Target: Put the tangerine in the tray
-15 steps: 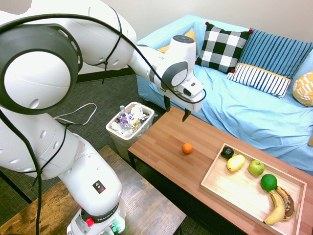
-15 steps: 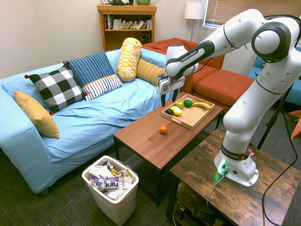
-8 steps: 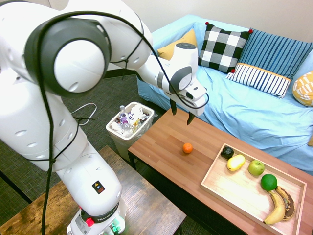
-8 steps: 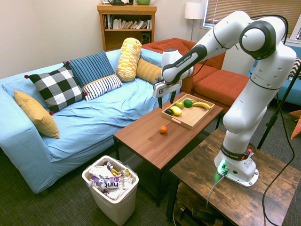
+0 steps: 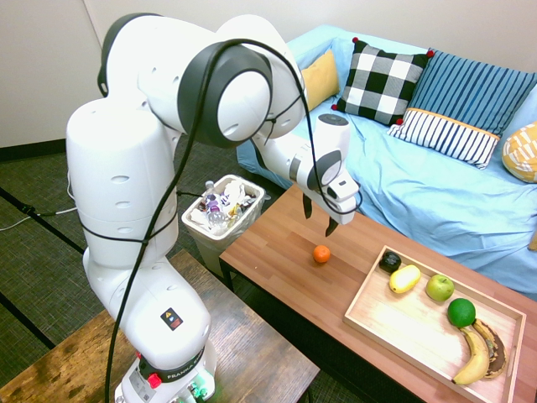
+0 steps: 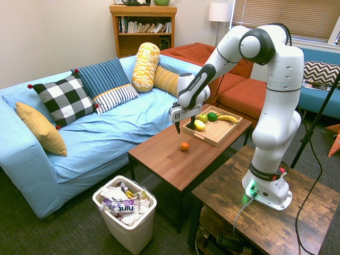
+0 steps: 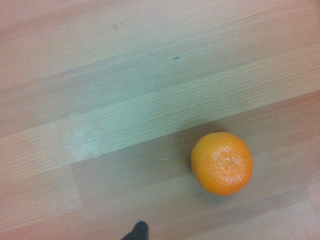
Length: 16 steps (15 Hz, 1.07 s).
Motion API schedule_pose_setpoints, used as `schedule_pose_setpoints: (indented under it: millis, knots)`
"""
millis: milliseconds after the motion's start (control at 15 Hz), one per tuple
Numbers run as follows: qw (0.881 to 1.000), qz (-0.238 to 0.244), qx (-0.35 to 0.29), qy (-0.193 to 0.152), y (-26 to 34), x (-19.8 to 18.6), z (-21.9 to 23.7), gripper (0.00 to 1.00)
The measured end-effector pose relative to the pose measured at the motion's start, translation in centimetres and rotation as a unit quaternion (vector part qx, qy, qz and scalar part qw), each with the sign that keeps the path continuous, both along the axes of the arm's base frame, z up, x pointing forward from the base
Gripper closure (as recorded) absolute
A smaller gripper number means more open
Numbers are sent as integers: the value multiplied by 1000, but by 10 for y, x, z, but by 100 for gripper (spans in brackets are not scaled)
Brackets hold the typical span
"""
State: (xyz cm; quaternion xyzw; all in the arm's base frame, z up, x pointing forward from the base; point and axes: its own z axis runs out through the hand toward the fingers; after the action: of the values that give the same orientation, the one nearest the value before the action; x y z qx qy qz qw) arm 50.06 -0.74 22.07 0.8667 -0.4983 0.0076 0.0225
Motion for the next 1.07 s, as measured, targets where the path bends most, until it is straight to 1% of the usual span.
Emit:
schedule_pose_setpoints:
  millis: [333,600,1000,1067]
  knots:
    - [999,-26,-15,14,-17,3,-54,0]
    - [999,-40,-10,22,-18,7,-88,0]
    - [998,-53,-10,22,-27,15,-120,0]
    - [998,-54,-9,22,-25,16,-122,100]
